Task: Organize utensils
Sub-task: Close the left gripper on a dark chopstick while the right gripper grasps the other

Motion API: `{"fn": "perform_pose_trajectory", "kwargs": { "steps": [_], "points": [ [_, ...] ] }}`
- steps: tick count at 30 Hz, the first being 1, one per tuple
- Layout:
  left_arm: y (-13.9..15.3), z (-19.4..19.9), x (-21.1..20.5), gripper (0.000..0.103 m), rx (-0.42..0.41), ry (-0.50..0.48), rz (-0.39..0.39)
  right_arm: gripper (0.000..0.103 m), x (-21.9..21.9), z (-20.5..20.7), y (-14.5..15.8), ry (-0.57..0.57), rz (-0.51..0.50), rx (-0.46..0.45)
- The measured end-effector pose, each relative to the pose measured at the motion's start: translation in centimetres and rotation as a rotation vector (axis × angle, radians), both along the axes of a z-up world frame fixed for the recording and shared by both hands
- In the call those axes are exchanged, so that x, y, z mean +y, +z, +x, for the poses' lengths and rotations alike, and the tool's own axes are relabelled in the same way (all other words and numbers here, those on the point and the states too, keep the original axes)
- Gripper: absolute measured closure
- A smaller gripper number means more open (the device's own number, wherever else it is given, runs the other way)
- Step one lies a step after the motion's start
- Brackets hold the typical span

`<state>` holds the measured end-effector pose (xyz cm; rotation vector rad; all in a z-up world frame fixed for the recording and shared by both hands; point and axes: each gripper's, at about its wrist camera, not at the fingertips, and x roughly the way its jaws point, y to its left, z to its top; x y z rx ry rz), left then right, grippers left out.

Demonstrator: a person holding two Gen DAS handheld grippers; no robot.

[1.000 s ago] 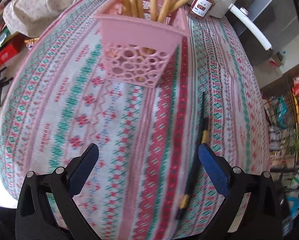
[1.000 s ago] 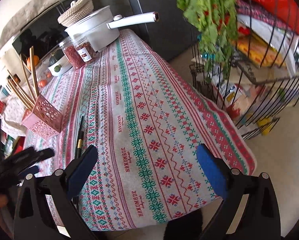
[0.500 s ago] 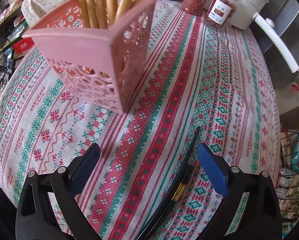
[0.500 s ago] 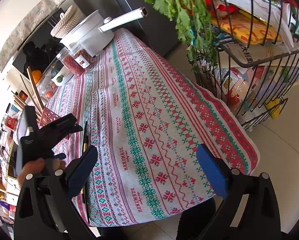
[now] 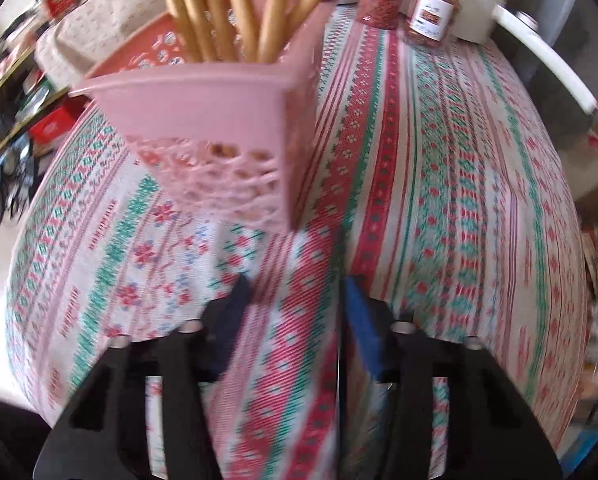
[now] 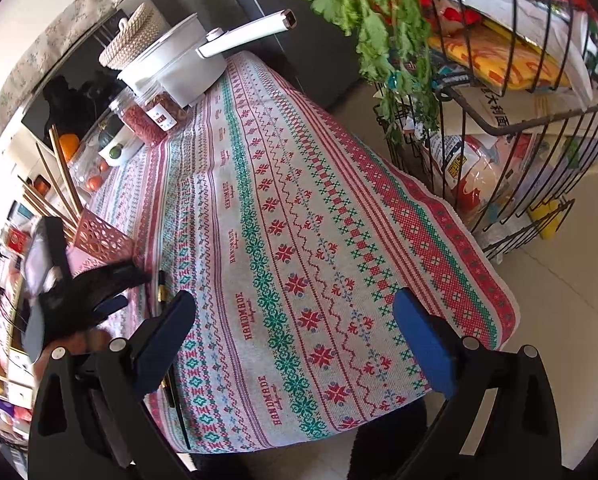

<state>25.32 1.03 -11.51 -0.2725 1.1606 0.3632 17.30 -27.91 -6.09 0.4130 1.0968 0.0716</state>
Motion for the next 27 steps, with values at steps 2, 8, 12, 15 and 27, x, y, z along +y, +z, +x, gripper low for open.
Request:
{"fn": "perform_pose_trajectory", "kwargs": {
  "steps": [2, 8, 12, 15, 27],
  "points": [
    [0.1, -1.2, 0.9, 0.079, -0.012, -0.047, -0.033, 0.007, 0.6, 0.1, -0.1, 0.014, -0.019, 0.002],
    [0.1, -4.7, 5.1, 0.099, -0.021, -0.157, -0.149, 0.007, 2.5, 0.4, -0.3, 0.043, -0.107, 0.001],
    [0.8, -7.2, 7.9, 0.099, -0.024, -0.177, -0.159, 0.007, 5.0, 1.0, -0.5, 0.108, -0.16, 0.007],
    [1.8, -9.1, 9.9, 0.099, -0.065, -0.166, -0.141, 0.007, 8.3, 1.8, -0.5, 0.189, -0.211, 0.01],
    [5.1, -11.4, 13.6, 0.099, -0.254, -0.071, -0.209, 0.007, 20.0, 6.7, -4.1, 0.379, -0.29, 0.144]
  ]
}}
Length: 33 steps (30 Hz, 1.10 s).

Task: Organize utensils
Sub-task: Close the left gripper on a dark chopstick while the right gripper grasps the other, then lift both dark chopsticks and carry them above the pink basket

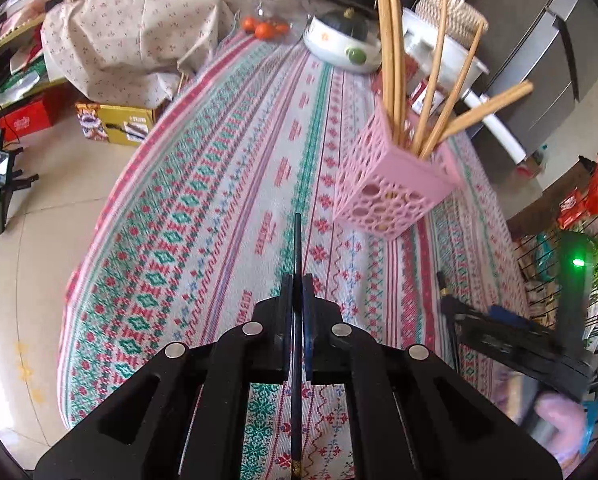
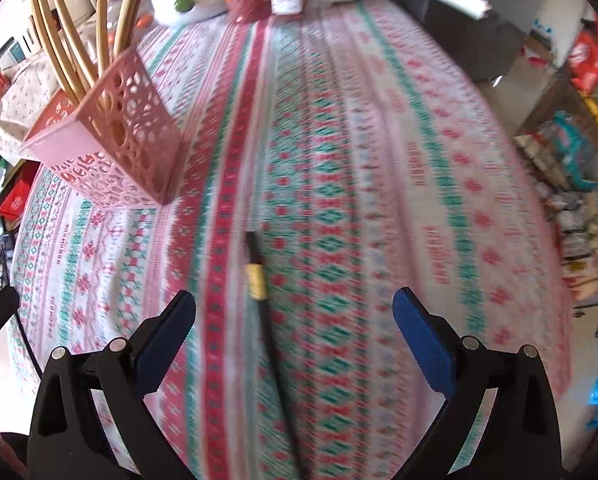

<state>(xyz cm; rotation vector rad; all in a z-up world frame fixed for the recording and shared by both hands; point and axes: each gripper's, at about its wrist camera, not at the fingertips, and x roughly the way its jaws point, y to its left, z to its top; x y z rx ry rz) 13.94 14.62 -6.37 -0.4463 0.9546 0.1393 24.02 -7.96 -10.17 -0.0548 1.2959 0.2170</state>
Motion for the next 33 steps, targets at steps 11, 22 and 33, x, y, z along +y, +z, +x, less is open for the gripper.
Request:
{"fn": "perform_pose_trajectory", "kwargs": {
  "steps": [11, 22, 33],
  "points": [
    [0.4, -0.1, -0.2, 0.099, -0.018, -0.006, -0.013, 0.092, -2.0, 0.9, -0.7, -0.048, -0.025, -0.056],
    [-2.1, 3.0, 1.1, 0.079, 0.103, 0.035, -0.048, 0.096, -7.5, -2.6, 2.0, -0.157, 0.163, -0.129],
    [-5.0, 6.6, -2.2, 0.081, 0.221, 0.032, 0.214, 0.096, -9.0, -5.3, 8.7, -0.12, 0.283, -0.262]
  ]
}}
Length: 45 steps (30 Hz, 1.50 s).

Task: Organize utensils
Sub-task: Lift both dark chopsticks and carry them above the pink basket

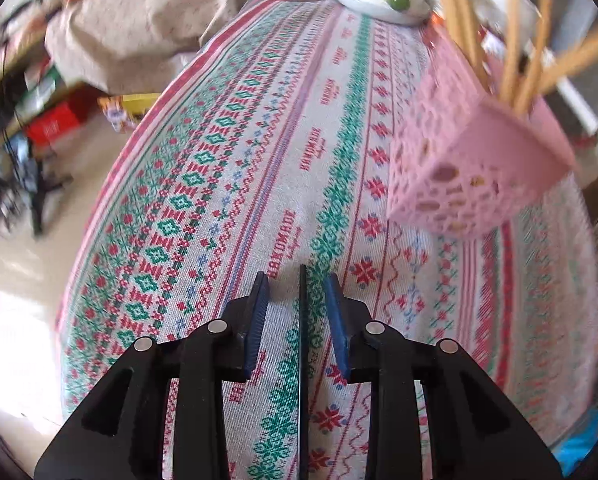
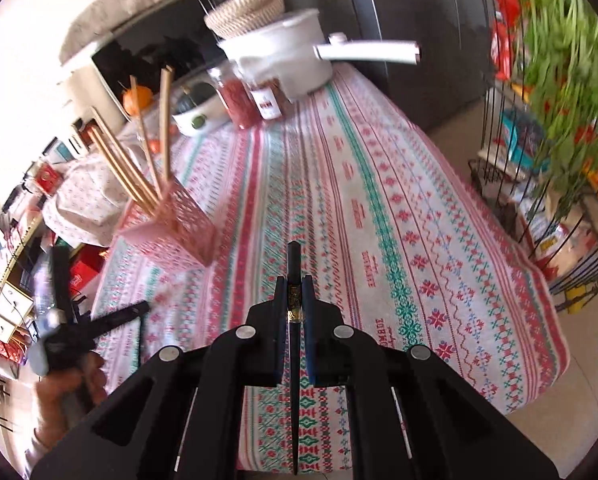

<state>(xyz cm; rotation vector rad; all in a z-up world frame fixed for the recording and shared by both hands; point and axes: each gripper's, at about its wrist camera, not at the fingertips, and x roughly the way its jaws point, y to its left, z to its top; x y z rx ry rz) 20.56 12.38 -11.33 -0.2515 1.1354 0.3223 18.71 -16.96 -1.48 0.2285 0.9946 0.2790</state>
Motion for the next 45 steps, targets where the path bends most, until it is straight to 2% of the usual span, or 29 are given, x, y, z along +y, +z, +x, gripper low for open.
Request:
{"fn": "perform_pose_trajectory", "kwargs": {
  "steps": [1, 2, 5, 7, 8, 9, 11, 16, 20, 26, 30, 38, 41, 45],
  "points": [
    [0.0, -0.2, -0.2, 0.093, -0.005, -0.013, 0.007, 0.096, 0.0, -0.1, 0.4, 0.005, 0.002, -0.011],
    [-0.1, -0.4, -0.2, 0.099, -0.009, -0.019, -0.003, 0.096, 0.1, -0.2, 0.8, 0.011, 0.007, -0.02],
    [-0.1, -1.2, 0.7, 0.1, -0.039, -0.009, -0.093, 0.095, 0.3, -0.4, 1.5, 0.013, 0.034, -0.032],
    [0.6, -2.6, 2.1, 0.1, -0.105, 0.019, -0.208, 0.095, 0.4, -0.6, 2.1, 0.014, 0.047, -0.043],
    [1.1, -3.2, 2.3, 0.1, -0.136, 0.021, -0.239, 0.095, 0.4, -0.7, 2.5, 0.015, 0.053, -0.05],
    [2.2, -4.2, 2.7, 0.1, -0.195, 0.01, -0.286, 0.095, 0.4, -0.8, 2.7, 0.018, 0.06, -0.053],
    [4.1, -5.6, 2.9, 0.1, -0.272, -0.014, -0.317, 0.095, 0.4, -1.0, 3.3, 0.021, 0.077, -0.058],
    [9.3, -9.8, 2.4, 0.1, -0.461, -0.06, -0.276, 0.095, 0.4, -1.6, 4.8, 0.03, 0.112, -0.08],
    [12.3, -12.3, 0.6, 0.1, -0.554, -0.089, -0.225, 0.095, 0.4, -1.9, 6.5, 0.033, 0.14, -0.108],
    [17.2, -13.7, -0.8, 0.1, -0.661, -0.133, -0.17, 0.095, 0.3, -1.5, 9.0, 0.032, 0.149, -0.161],
    [20.8, -12.8, -1.1, 0.1, -0.707, -0.153, -0.142, 0.095, 0.4, -0.4, 10.3, 0.025, 0.153, -0.173],
    [26.6, -7.5, -1.7, 0.1, -0.754, -0.152, -0.074, 0.095, 0.7, 1.6, 13.7, 0.045, 0.187, -0.202],
    [27.3, -5.2, -1.7, 0.1, -0.76, -0.138, -0.041, 0.095, 1.0, 2.4, 15.1, 0.049, 0.189, -0.224],
    [26.3, -2.0, -1.4, 0.099, -0.733, -0.125, -0.029, 0.095, 1.7, 3.7, 16.5, 0.061, 0.201, -0.243]
  ]
}}
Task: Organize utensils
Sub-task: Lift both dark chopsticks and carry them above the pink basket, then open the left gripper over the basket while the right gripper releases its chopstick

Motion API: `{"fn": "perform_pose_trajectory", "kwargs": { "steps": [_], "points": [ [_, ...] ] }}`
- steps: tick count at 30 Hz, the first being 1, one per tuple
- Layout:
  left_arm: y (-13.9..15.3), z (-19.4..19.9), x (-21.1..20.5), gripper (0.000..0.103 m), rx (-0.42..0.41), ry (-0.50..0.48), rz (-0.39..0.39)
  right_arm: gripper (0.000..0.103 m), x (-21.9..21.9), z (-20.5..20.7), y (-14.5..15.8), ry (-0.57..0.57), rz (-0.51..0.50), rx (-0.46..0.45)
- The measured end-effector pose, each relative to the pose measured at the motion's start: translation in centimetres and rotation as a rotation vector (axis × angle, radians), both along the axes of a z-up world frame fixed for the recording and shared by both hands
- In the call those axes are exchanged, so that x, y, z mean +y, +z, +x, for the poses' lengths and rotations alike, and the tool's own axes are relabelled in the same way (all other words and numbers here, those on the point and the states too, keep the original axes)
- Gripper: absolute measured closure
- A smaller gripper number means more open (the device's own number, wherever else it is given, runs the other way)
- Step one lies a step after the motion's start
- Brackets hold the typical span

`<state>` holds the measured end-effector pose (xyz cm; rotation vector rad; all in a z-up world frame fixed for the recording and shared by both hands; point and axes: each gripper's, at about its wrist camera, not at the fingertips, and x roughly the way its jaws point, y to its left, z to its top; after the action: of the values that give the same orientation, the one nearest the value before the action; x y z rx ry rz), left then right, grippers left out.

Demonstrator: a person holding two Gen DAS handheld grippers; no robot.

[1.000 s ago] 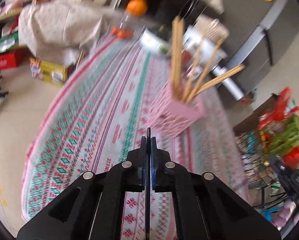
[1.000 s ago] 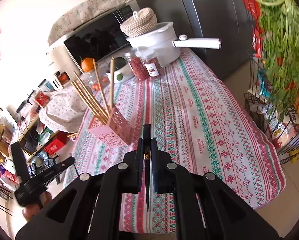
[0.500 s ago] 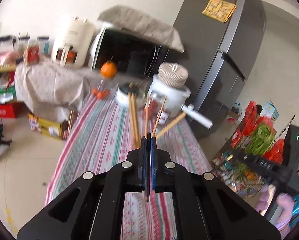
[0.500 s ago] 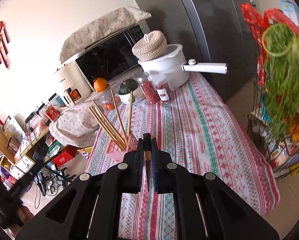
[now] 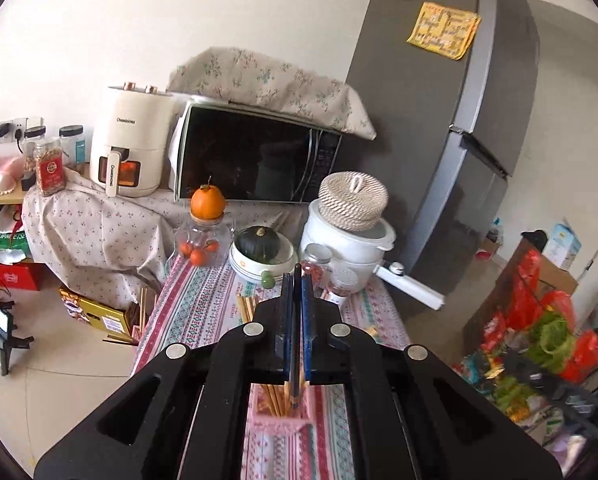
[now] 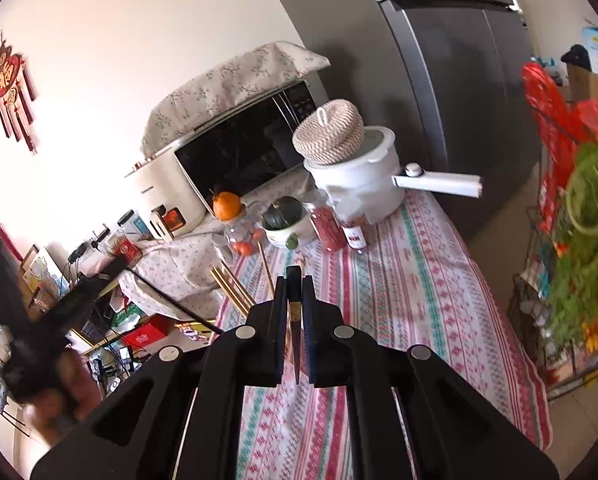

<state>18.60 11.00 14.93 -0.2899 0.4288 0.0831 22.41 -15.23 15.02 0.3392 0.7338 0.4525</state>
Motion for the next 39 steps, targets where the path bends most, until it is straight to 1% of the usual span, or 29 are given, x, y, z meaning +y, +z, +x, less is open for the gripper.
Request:
{"fn": "perform_pose_trajectory", "kwargs": {
  "steps": [2, 3, 4, 6, 10, 13, 16, 20, 23, 24, 25, 26, 27, 29, 30, 31, 32, 33, 35, 36, 38, 39],
  "points": [
    [-1.5, 1.9, 0.1, 0.097, 0.041, -0.009, 0.009, 0.095, 0.7, 0.8, 0.4, 0.001, 0.001, -0.004],
    [-2.1, 2.3, 0.3, 0.093, 0.059, -0.004, 0.004, 0.095, 1.0, 1.3, 0.5, 0.005, 0.004, -0.003],
    [-2.7, 2.3, 0.9, 0.087, 0.064, 0.003, -0.02, 0.095, 1.3, 1.5, 0.6, 0.008, 0.007, -0.001],
    [-3.2, 1.7, 2.0, 0.085, 0.05, 0.024, -0.056, 0.095, 2.3, 2.1, 0.9, 0.019, 0.004, -0.004],
    [-3.7, 0.0, 4.5, 0.074, 0.023, 0.064, -0.129, 0.095, 4.4, 3.0, 1.2, 0.038, -0.014, -0.012],
    [-4.5, -0.7, 6.0, 0.074, 0.022, 0.083, -0.172, 0.095, 6.2, 3.9, 0.7, 0.045, -0.032, -0.003],
    [-5.5, -0.9, 6.9, 0.074, 0.026, 0.104, -0.18, 0.095, 8.1, 4.9, -0.6, 0.045, -0.056, 0.014],
    [-6.4, -1.0, 7.4, 0.074, 0.037, 0.126, -0.145, 0.092, 10.8, 6.2, -4.1, 0.06, -0.056, 0.056],
    [-5.5, -2.2, 7.0, 0.071, -0.006, 0.131, -0.108, 0.09, 11.4, 6.1, -5.4, 0.067, -0.025, 0.081],
    [-5.0, -2.8, 6.6, 0.068, -0.029, 0.14, -0.083, 0.088, 11.4, 5.7, -5.3, 0.067, -0.025, 0.072],
    [-4.7, -3.2, 6.3, 0.066, -0.043, 0.145, -0.067, 0.081, 11.3, 5.2, -5.0, 0.064, -0.036, 0.057],
    [-4.3, -3.6, 5.9, 0.066, -0.057, 0.145, -0.051, 0.071, 11.3, 4.5, -4.3, 0.06, -0.057, 0.031],
    [-3.9, -4.1, 5.1, 0.066, -0.067, 0.138, -0.035, 0.067, 11.1, 3.7, -3.7, 0.053, -0.077, 0.006],
    [-3.4, -4.9, 4.1, 0.063, -0.082, 0.137, -0.016, 0.066, 10.4, 2.4, -2.7, 0.026, -0.104, -0.036],
    [-3.2, -5.5, 3.4, 0.058, -0.092, 0.144, -0.002, 0.063, 9.9, 1.5, -2.2, 0.012, -0.124, -0.06],
    [-3.2, -5.9, 2.8, 0.05, -0.099, 0.148, 0.008, 0.053, 9.6, 0.9, -1.9, 0.001, -0.142, -0.077],
    [-3.1, -6.4, 2.2, 0.045, -0.106, 0.151, 0.019, 0.046, 9.1, 0.0, -1.5, -0.016, -0.171, -0.099],
    [-3.1, -7.0, 1.4, 0.038, -0.111, 0.15, 0.03, 0.044, 8.7, -0.6, -1.2, -0.029, -0.191, -0.116],
    [-3.1, -7.8, -0.1, 0.037, -0.11, 0.144, 0.055, 0.044, 7.8, -2.2, -0.9, -0.061, -0.233, -0.15],
    [-3.1, -8.3, -1.0, 0.036, -0.106, 0.146, 0.081, 0.043, 7.3, -2.9, -0.8, -0.075, -0.25, -0.16],
    [-3.2, -9.4, -2.4, 0.035, -0.106, 0.172, 0.125, 0.037, 6.4, -4.1, -0.7, -0.096, -0.265, -0.166],
    [-3.2, -9.9, -2.8, 0.031, -0.107, 0.176, 0.135, 0.036, 6.0, -4.7, -0.8, -0.107, -0.271, -0.169]
  ]
}}
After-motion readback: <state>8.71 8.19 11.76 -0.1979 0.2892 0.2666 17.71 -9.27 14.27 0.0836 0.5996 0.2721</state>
